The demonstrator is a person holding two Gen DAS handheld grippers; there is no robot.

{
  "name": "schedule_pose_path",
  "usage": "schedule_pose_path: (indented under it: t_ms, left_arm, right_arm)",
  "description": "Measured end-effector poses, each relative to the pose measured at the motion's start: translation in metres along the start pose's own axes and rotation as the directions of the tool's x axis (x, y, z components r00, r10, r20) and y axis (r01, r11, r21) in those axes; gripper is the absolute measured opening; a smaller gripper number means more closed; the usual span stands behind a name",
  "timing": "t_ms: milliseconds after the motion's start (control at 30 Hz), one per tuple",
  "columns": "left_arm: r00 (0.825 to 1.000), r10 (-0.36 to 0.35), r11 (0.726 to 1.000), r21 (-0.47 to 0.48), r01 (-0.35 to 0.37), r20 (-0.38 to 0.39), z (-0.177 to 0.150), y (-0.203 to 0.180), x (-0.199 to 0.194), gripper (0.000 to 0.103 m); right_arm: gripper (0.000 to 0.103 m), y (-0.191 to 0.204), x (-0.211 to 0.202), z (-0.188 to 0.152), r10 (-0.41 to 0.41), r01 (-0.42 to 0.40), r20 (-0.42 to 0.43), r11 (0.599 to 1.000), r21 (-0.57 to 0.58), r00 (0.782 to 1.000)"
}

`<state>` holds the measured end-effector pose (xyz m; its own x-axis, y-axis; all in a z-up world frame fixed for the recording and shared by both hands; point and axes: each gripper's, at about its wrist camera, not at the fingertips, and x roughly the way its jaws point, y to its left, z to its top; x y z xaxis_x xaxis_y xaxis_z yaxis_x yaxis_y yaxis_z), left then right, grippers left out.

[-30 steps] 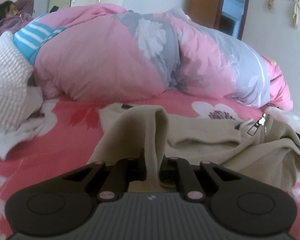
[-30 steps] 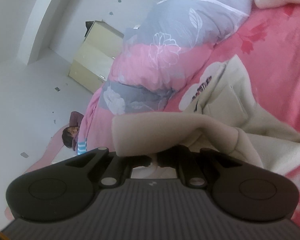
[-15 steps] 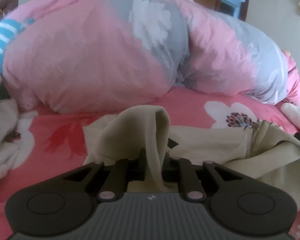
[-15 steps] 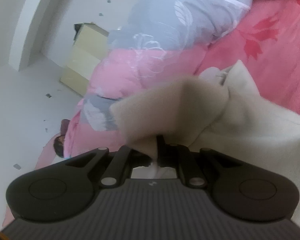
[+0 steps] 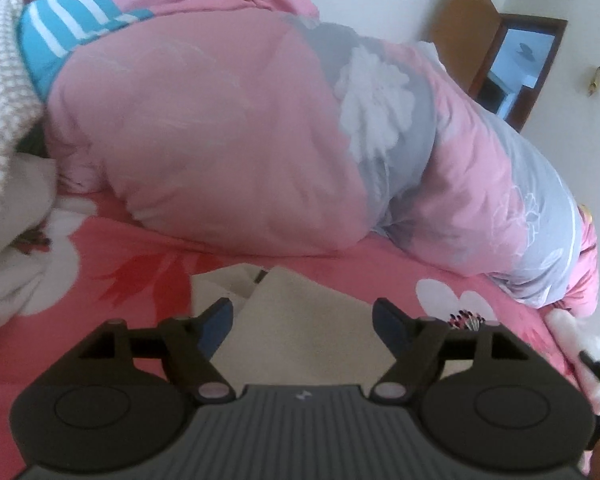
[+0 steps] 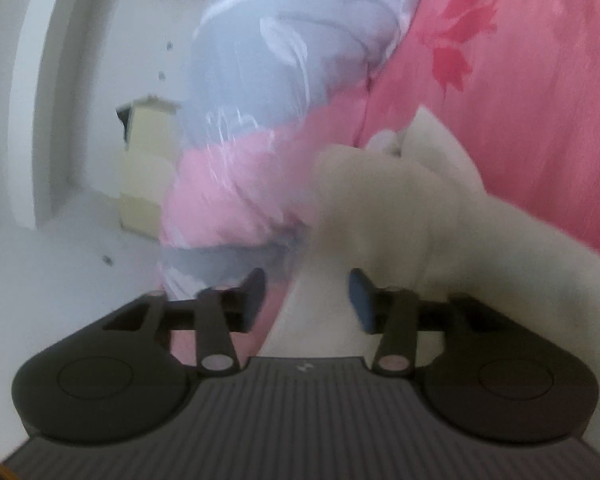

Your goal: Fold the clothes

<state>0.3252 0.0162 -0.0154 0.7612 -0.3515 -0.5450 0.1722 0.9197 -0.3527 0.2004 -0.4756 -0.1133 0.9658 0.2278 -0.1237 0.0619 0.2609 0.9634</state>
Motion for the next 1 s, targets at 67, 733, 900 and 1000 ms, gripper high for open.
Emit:
schedule_pose_path:
  t_ms: [67,733,900,1000]
  left_arm:
    - [1.0,0.006,1.0,0.0,-0.006,-0.006,-0.006,0.002,-0.012,0.078]
    - [0.988,-0.066,0.979,-0.202,0.038,-0.137,-0.126,0.03,-0.068,0.078]
    - [0.995,-0.098,0.956,-0.279,0.087,-0.026,-0.127,0.037,-0.051,0.093]
    - [0.995,-0.099,0.946,-0.307,0.099,0.015,-0.123,0.039,-0.039,0.093]
  right_arm:
    - [0.051,-0.001,-0.008,0.004,0.019,-0.021,0.032,0.999,0.041,0.999]
    - [0.066,0.019,-0.101,-0.113,-0.277,0.269,-0.151,0.96,-0.072,0.949]
    - [0.067,0.024,-0.081,-0.114,-0.32,0.309,-0.067,0.941,-0.14,0.945]
    - [0.067,0.017,-0.071,-0.109,-0.302,0.298,-0.021,0.948,-0.112,0.953]
